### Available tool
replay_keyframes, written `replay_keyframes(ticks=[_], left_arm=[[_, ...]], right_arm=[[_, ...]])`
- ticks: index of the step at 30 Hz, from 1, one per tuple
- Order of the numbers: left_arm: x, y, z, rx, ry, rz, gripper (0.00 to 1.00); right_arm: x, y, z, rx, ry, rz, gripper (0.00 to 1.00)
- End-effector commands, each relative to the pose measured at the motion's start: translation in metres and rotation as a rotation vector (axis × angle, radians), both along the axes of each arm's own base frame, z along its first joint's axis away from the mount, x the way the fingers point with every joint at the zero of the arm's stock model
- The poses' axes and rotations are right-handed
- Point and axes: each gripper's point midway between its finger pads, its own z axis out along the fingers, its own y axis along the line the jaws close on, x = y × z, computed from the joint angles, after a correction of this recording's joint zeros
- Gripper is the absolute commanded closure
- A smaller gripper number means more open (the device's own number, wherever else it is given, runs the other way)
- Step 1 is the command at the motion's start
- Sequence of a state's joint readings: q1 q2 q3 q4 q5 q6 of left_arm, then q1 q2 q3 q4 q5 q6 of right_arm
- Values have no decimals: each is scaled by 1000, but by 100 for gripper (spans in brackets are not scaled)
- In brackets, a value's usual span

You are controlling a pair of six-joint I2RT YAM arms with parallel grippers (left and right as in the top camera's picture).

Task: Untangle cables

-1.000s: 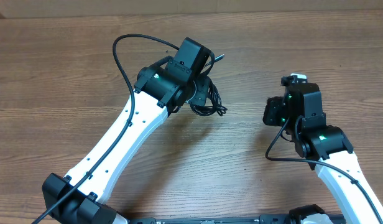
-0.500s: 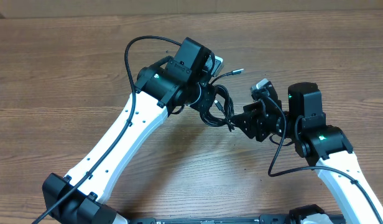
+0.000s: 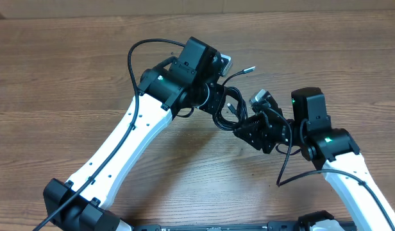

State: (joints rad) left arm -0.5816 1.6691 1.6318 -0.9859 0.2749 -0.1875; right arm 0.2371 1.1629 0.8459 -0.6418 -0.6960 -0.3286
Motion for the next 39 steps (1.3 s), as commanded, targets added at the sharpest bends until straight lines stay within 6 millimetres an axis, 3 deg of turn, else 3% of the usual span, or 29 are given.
replay_keyframes(ticks=[1,4,7,10,17,26,34,37,39], left_arm=[[-3,-9,22,-86,-2,-14,96],[-3,-9,21,-85,-2,-14,96],[-3,-9,21,-85,-2,-14,96],[-2,-8,21,-80,-5,-10,96],[1,-5,20,-64,-15,2,96],[0,-3,18,-50,-11,8,96],[0,-3,18,-50,-11,8,96],[1,-1,17,-40,-19,11,96],[8,7,15,8,-48,48,96]], right_arm=[[4,4,-1,-3,-5,25,70],[5,4,-1,-1,-10,24,83],[8,3,-1,-6,-11,9,89],[23,-13,-10,-70,26,-141,96],[54,-74,-30,-246,92,-611,96],[61,-124,-35,-312,126,-986,96],[61,-121,-35,-303,133,-973,96],[60,-109,-35,-261,152,-918,96],[60,-90,-31,-214,151,-801,94]])
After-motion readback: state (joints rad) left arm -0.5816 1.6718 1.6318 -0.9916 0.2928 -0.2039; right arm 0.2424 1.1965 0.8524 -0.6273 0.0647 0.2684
